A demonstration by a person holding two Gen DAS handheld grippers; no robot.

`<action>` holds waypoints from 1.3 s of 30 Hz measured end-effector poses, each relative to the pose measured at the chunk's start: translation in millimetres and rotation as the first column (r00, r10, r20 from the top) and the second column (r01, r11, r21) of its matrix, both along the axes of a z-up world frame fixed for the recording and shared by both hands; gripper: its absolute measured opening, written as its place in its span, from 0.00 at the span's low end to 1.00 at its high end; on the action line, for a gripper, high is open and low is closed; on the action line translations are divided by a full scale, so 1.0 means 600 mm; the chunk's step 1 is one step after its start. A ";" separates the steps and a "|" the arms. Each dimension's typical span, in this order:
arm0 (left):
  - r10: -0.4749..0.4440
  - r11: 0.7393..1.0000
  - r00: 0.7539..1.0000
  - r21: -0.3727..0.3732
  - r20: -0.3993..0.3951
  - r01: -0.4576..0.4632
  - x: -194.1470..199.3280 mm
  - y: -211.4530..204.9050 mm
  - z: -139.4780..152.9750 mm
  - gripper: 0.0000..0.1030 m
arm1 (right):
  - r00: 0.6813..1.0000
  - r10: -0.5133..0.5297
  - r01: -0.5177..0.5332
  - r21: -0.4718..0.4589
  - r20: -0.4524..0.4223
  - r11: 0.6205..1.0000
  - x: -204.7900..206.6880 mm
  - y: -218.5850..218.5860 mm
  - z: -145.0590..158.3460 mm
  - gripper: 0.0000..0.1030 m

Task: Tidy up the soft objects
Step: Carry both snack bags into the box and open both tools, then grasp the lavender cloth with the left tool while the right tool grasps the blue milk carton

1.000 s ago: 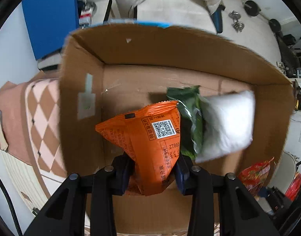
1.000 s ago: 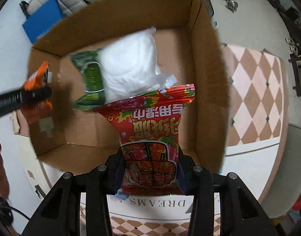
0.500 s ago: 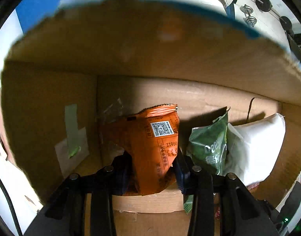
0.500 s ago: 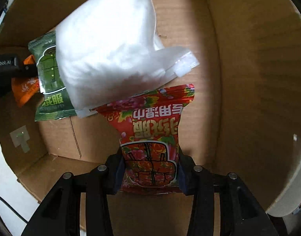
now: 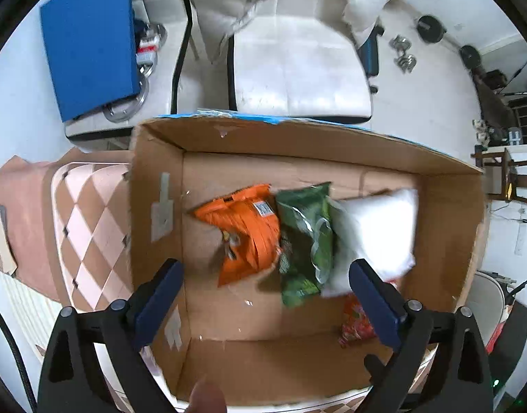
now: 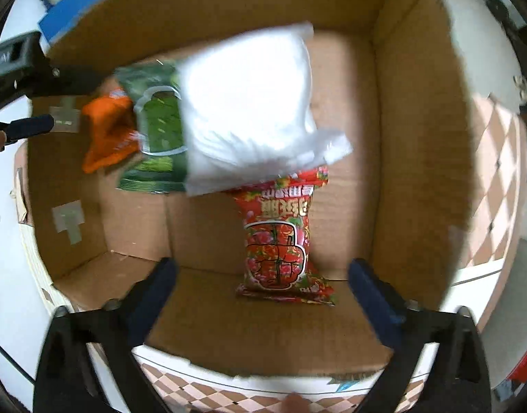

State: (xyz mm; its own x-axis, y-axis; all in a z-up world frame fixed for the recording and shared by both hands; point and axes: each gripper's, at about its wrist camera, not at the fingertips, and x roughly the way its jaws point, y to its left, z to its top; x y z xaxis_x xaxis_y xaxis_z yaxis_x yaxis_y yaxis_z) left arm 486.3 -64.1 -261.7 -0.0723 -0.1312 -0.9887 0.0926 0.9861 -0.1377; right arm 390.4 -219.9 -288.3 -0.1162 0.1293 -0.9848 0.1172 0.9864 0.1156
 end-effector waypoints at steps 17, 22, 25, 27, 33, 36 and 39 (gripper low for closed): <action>0.055 0.985 0.940 0.134 0.336 -0.106 -0.226 0.112 0.158 0.96 | 0.941 0.045 -0.033 -0.039 0.335 0.999 -0.109 0.046 0.166 1.00; 0.101 0.972 0.942 0.172 0.321 -0.163 -0.296 0.189 0.109 0.96 | 0.956 0.038 -0.030 -0.030 0.291 0.999 -0.171 0.088 0.144 1.00; 0.126 0.970 0.959 0.169 0.254 -0.172 -0.311 0.237 0.053 0.96 | 0.976 0.027 -0.029 0.008 0.215 1.000 -0.201 0.120 0.099 1.00; 0.149 0.969 0.966 0.163 0.209 -0.185 -0.311 0.267 0.018 0.95 | 0.986 0.013 -0.016 0.014 0.167 1.000 -0.213 0.137 0.060 1.00; 0.139 0.973 0.985 0.169 0.097 -0.154 -0.274 0.304 -0.093 0.92 | 0.995 -0.021 0.026 -0.056 0.096 0.998 -0.209 0.164 -0.047 1.00; 0.110 0.979 0.993 0.166 0.039 -0.115 -0.259 0.299 -0.140 0.92 | 0.997 -0.034 0.039 -0.069 0.064 0.997 -0.203 0.170 -0.084 1.00; 0.094 0.983 0.995 0.157 -0.008 -0.092 -0.252 0.292 -0.181 0.92 | 0.998 -0.041 0.044 -0.077 0.038 0.996 -0.203 0.175 -0.109 1.00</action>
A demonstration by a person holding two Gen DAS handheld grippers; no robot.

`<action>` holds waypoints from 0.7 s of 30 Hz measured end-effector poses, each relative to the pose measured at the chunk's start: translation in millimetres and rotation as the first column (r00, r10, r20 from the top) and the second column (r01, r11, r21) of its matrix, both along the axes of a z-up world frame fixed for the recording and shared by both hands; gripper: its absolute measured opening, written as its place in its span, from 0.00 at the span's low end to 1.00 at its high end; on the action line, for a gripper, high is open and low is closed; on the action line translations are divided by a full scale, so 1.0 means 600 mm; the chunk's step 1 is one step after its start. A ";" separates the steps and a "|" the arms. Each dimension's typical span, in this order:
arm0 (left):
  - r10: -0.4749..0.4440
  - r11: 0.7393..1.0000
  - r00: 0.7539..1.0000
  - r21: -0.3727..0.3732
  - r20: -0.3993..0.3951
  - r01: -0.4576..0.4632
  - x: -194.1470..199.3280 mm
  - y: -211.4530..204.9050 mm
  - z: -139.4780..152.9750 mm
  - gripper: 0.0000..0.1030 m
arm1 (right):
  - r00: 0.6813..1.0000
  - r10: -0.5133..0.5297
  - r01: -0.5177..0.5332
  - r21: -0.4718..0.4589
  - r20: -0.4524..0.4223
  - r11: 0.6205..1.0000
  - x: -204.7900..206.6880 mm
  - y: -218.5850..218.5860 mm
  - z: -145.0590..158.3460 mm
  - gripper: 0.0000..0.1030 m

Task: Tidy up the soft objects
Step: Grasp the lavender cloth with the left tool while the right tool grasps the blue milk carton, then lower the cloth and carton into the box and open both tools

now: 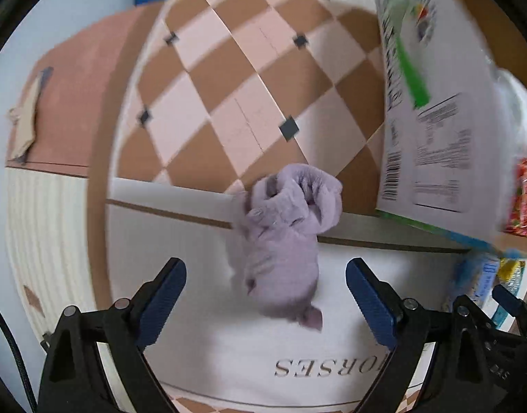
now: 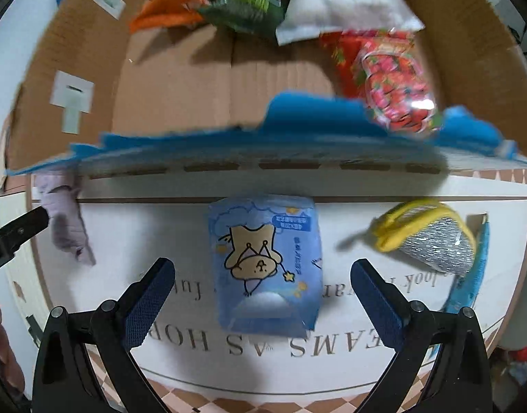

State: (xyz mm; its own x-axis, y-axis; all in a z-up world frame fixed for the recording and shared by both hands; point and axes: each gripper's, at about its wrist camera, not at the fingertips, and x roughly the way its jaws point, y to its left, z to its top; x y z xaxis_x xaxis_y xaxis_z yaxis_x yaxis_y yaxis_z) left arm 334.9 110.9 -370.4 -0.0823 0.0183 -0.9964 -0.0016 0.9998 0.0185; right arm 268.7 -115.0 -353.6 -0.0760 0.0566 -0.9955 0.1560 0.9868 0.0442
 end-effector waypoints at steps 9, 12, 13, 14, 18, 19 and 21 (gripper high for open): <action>0.010 0.999 0.998 -0.044 -0.060 -0.013 -0.025 -0.010 -0.029 0.35 | 0.998 -0.026 0.025 -0.013 -0.050 1.000 -0.002 -0.001 -0.047 0.96; 0.022 0.999 0.999 -0.032 -0.041 -0.023 -0.064 -0.012 -0.017 0.35 | 0.998 -0.001 -0.002 -0.043 -0.064 0.999 -0.015 0.003 -0.052 0.61; 0.025 0.999 0.999 -0.037 -0.034 -0.026 -0.081 -0.015 -0.009 0.35 | 0.998 0.004 -0.007 -0.043 -0.068 0.999 -0.023 0.004 -0.050 0.58; 0.025 0.999 0.999 -0.042 -0.028 -0.026 -0.090 -0.017 0.002 0.35 | 0.998 0.010 -0.013 -0.044 -0.066 0.999 -0.030 0.004 -0.047 0.52; 0.016 0.995 0.999 -0.095 0.030 -0.013 -0.148 -0.051 0.071 0.35 | 0.997 0.018 -0.018 0.000 -0.073 1.000 -0.069 0.000 -0.022 0.40; 0.012 0.994 0.999 -0.111 0.047 -0.007 -0.157 -0.061 0.092 0.35 | 0.998 0.023 -0.022 0.014 -0.066 1.000 -0.081 -0.002 -0.009 0.40; 0.006 0.989 0.997 -0.146 0.081 0.006 -0.167 -0.079 0.134 0.35 | 0.998 0.037 -0.035 0.039 -0.041 0.999 -0.100 -0.005 0.023 0.39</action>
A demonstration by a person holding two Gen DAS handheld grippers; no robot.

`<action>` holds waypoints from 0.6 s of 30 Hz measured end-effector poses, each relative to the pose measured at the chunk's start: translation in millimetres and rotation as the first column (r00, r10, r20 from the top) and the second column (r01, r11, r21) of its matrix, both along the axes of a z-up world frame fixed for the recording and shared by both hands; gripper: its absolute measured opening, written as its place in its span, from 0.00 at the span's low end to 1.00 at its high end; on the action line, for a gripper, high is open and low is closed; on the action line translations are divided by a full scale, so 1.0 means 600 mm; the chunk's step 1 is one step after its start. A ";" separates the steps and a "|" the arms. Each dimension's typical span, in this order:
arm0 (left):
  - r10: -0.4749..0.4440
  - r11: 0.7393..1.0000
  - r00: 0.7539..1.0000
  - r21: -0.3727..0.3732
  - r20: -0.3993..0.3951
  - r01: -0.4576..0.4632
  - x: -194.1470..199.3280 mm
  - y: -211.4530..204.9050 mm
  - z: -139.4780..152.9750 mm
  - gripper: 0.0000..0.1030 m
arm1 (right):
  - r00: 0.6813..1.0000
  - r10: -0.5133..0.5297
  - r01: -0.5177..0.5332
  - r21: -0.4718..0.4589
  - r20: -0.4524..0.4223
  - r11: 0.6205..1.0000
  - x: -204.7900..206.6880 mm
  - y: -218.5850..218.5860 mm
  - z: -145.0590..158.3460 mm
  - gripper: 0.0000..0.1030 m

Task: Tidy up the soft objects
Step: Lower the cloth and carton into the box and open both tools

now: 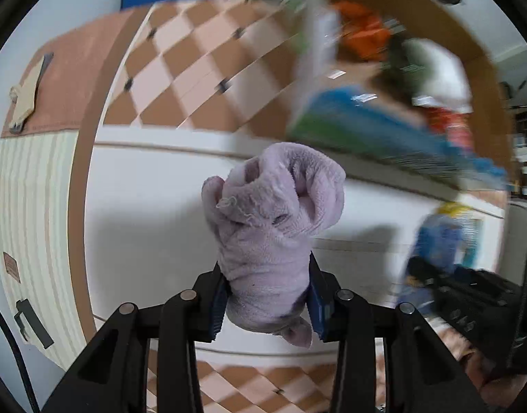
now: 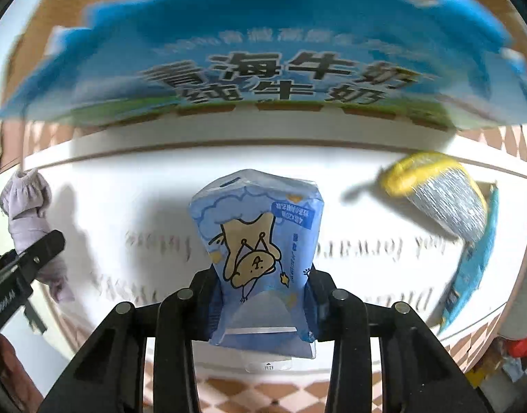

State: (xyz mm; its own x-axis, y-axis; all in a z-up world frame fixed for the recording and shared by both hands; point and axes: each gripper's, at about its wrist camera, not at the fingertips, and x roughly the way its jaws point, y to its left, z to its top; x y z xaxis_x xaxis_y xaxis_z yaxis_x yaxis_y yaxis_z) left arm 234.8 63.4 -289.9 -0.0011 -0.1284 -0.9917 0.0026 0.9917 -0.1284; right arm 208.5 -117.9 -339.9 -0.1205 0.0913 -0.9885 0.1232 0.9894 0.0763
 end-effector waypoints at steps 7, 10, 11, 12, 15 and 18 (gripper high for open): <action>-0.082 0.989 0.992 -0.116 0.098 0.093 0.087 -0.065 0.146 0.35 | 0.990 -0.012 -0.007 0.135 0.143 0.991 -0.001 -0.042 0.183 0.39; -0.089 0.984 0.994 -0.152 0.065 0.097 0.161 -0.078 0.143 0.35 | 0.979 -0.024 -0.011 0.171 0.203 0.985 0.052 -0.065 0.257 0.39; -0.096 0.982 0.995 -0.158 0.042 0.101 0.183 -0.083 0.134 0.35 | 0.976 -0.026 -0.012 0.170 0.217 0.985 0.068 -0.067 0.266 0.40; -0.092 0.981 0.996 -0.171 0.014 0.093 0.204 -0.087 0.124 0.35 | 0.973 -0.025 -0.012 0.159 0.231 0.987 0.089 -0.071 0.272 0.40; -0.086 0.982 0.992 -0.173 -0.090 0.070 0.271 -0.117 0.080 0.35 | 0.976 -0.025 -0.007 0.143 0.216 0.990 0.169 -0.073 0.253 0.40; -0.092 0.987 0.982 -0.148 -0.164 0.067 0.304 -0.127 0.038 0.35 | 0.985 -0.018 -0.004 0.129 0.173 0.992 0.226 -0.064 0.215 0.40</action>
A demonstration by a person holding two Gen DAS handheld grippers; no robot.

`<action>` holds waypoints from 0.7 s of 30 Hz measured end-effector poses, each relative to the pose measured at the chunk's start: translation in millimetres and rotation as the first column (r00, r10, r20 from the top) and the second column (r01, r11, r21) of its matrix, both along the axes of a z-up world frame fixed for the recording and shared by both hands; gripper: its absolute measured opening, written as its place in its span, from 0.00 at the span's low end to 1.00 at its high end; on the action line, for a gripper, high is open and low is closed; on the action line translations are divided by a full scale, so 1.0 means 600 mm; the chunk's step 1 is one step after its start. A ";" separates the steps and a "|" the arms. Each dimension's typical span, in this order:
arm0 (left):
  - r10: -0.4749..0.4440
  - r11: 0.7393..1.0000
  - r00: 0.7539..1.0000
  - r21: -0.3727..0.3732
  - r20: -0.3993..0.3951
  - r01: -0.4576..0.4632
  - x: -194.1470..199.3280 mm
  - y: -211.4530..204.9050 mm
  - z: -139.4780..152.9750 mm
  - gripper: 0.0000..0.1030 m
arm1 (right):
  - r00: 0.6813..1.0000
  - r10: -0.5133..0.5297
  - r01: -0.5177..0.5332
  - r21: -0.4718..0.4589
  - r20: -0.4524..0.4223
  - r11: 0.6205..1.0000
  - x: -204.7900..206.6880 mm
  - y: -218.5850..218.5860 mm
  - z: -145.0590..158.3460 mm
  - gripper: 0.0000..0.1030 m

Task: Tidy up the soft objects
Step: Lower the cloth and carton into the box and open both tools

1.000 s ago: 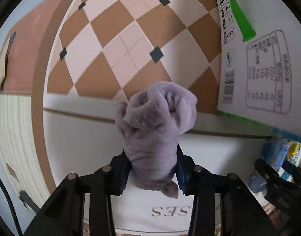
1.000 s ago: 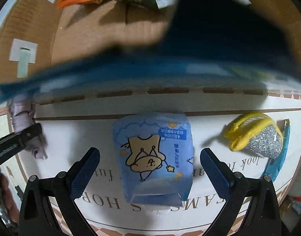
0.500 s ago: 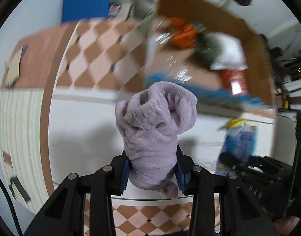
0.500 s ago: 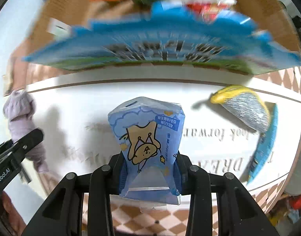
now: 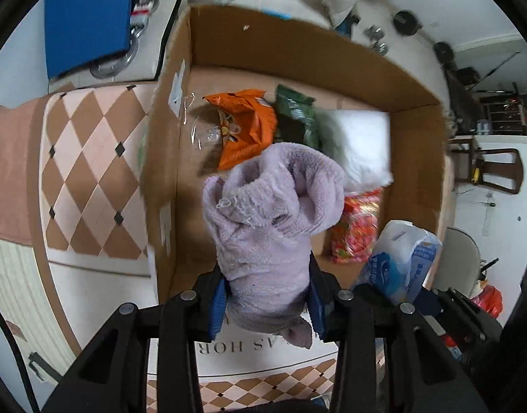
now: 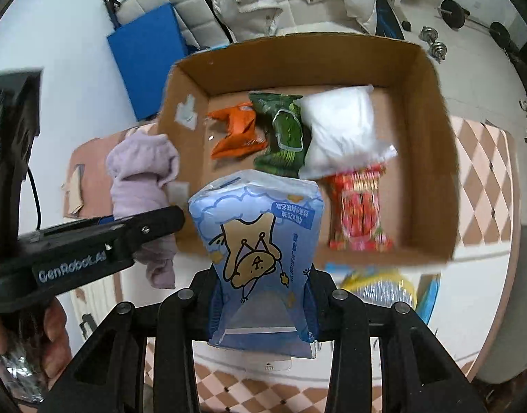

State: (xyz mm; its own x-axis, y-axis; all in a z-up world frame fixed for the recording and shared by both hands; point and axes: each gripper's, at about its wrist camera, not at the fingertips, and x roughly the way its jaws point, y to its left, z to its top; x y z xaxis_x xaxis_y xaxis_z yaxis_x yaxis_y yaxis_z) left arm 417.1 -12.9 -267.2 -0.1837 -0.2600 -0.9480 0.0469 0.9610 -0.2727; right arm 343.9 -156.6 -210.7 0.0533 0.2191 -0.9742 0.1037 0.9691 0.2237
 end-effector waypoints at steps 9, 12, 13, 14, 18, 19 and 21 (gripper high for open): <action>-0.019 0.995 0.992 0.099 -0.128 0.032 0.029 -0.009 -0.101 0.35 | 0.994 0.030 -0.035 -0.040 -0.104 0.999 0.072 0.012 -0.114 0.40; -0.026 0.994 0.991 0.105 -0.133 0.040 0.019 -0.010 -0.113 0.36 | 0.992 0.034 -0.039 -0.042 -0.122 0.998 0.080 0.014 -0.134 0.40; -0.034 0.992 0.991 0.113 -0.126 0.048 0.018 -0.014 -0.111 0.36 | 0.991 0.031 -0.037 -0.043 -0.127 0.998 0.082 0.013 -0.140 0.40; -0.038 0.992 0.991 0.112 -0.126 0.053 0.014 -0.016 -0.111 0.36 | 0.991 0.031 -0.037 -0.043 -0.131 0.998 0.086 0.013 -0.146 0.40; -0.038 0.991 0.990 0.120 -0.137 0.055 0.009 -0.024 -0.110 0.37 | 0.988 0.029 -0.037 -0.053 -0.150 0.998 0.094 0.010 -0.165 0.41; -0.031 0.992 0.989 0.115 -0.143 0.048 0.006 -0.023 -0.110 0.37 | 0.988 0.028 -0.036 -0.055 -0.154 0.998 0.097 0.010 -0.169 0.41; -0.016 0.994 0.988 0.105 -0.155 0.033 0.015 -0.023 -0.111 0.39 | 0.987 0.032 -0.041 -0.056 -0.160 0.998 0.098 0.011 -0.171 0.46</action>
State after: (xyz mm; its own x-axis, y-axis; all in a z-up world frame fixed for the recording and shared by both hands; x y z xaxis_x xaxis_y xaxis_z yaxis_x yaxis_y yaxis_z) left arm 426.4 -26.8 -333.6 -0.3344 -0.1519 -0.9301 0.0365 0.9841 -0.1739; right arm 402.7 -149.8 -313.5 -0.1097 0.1599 -0.9810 0.0977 0.9839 0.1494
